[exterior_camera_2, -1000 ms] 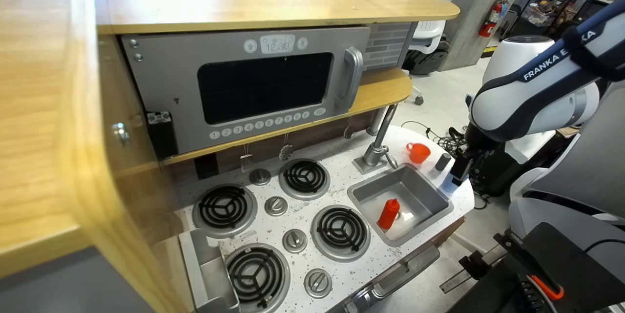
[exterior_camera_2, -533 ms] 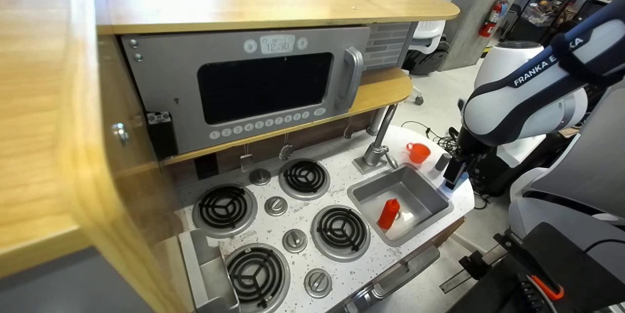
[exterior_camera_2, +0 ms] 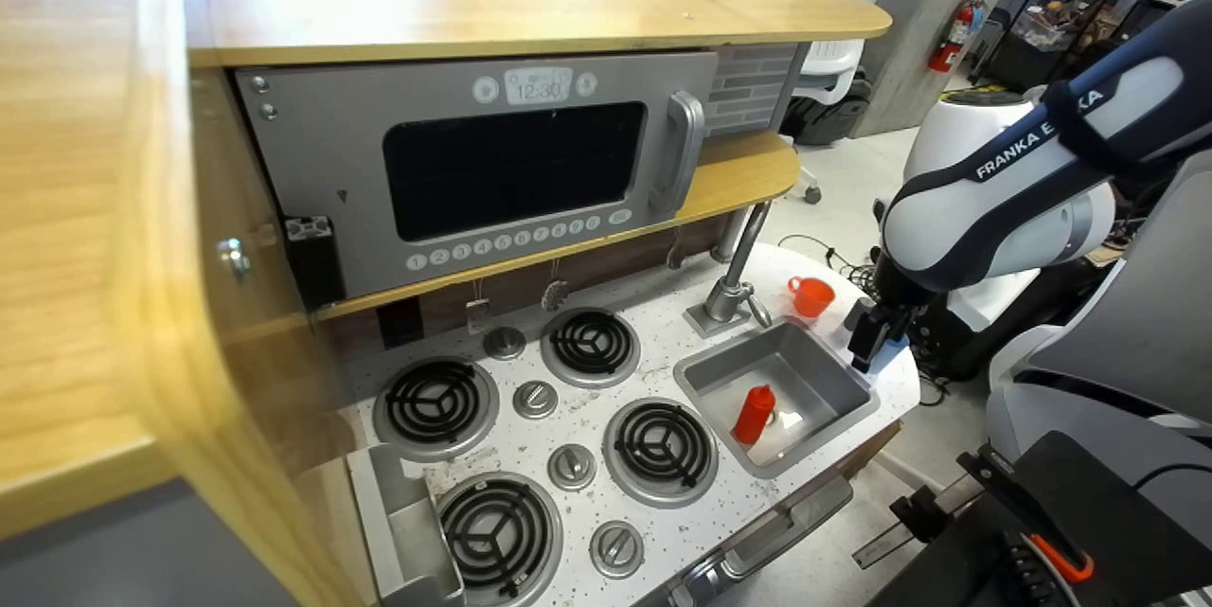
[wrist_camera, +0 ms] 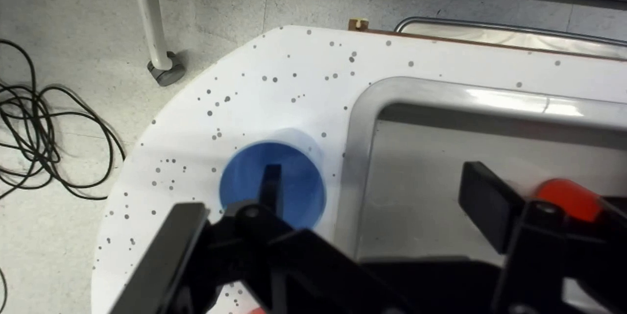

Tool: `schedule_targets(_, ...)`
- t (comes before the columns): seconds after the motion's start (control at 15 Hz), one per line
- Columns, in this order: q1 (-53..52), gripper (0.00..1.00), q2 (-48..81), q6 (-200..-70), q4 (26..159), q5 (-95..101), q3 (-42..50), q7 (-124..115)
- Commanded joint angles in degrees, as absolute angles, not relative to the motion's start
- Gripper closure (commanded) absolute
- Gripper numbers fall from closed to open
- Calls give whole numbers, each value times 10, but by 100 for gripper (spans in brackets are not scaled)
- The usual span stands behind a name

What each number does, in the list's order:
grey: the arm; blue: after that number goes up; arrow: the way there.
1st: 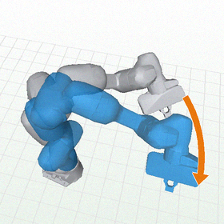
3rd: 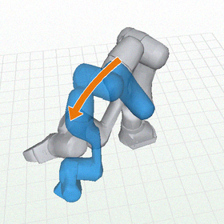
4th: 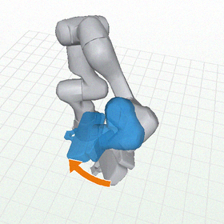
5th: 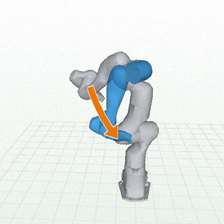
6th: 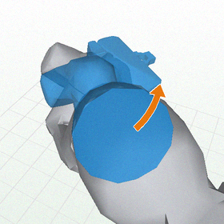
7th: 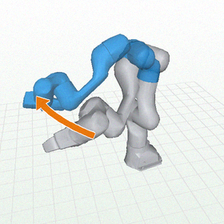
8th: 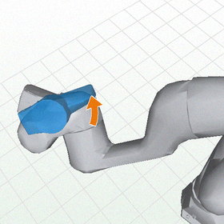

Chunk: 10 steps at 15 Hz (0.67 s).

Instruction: Place the light blue cup in the sink

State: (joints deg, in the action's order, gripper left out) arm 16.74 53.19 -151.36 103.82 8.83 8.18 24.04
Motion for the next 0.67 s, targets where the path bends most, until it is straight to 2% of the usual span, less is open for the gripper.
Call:
schedule_targets(0.0,170,38,556,-1498,1006,104,80,235)
schedule_targets(0.07,170,48,560,-1495,1001,104,79,235)
schedule_targets(0.47,174,94,559,-1490,992,100,76,239)
schedule_targets(0.6,178,100,546,-1489,997,98,72,244)
